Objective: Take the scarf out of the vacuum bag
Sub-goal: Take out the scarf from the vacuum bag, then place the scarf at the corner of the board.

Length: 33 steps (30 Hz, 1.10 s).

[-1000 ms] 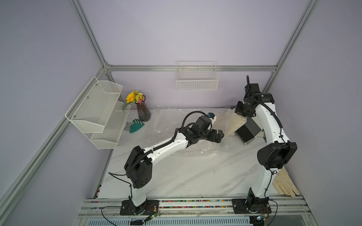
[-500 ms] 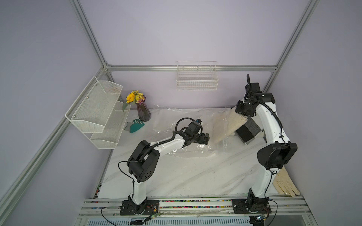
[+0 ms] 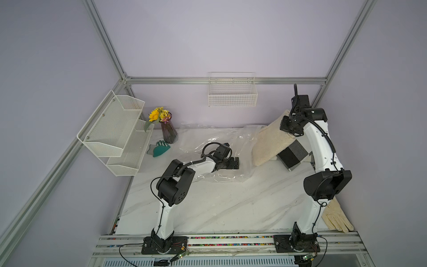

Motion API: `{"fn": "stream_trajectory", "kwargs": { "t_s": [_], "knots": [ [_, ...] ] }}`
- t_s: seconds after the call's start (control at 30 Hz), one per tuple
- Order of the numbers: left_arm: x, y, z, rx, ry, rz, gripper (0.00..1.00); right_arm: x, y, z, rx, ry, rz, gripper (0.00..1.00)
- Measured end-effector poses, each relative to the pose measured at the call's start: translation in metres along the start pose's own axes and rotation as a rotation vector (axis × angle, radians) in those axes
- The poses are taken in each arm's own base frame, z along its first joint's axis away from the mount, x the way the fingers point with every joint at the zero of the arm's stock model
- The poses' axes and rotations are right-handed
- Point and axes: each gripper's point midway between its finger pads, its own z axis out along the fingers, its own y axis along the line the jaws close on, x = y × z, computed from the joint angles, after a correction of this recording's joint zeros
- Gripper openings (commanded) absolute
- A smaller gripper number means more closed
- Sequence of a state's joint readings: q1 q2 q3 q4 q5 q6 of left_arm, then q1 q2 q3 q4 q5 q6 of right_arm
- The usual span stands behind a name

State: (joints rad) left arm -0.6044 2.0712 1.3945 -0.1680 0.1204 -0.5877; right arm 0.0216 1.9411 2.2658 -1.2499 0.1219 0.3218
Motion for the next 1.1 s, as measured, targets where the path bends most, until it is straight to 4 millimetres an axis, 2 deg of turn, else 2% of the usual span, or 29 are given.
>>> {"fn": "stream_trajectory", "kwargs": {
  "t_s": [0.23, 0.6, 0.8, 1.1],
  "knots": [
    [-0.010, 0.011, 0.003, 0.014, -0.017, -0.039, 1.00, -0.017, -0.015, -0.010, 0.066, -0.067, 0.007, 0.00],
    [-0.023, 0.027, 0.003, 0.012, -0.043, -0.083, 1.00, -0.032, -0.058, -0.008, 0.159, -0.108, 0.076, 0.00],
    [-0.034, 0.042, 0.002, 0.017, -0.061, -0.130, 1.00, -0.032, -0.079, 0.003, 0.184, -0.097, 0.121, 0.00],
    [-0.041, 0.063, -0.002, 0.037, -0.093, -0.179, 1.00, -0.033, -0.110, 0.008, 0.211, -0.114, 0.198, 0.00]
  ]
}}
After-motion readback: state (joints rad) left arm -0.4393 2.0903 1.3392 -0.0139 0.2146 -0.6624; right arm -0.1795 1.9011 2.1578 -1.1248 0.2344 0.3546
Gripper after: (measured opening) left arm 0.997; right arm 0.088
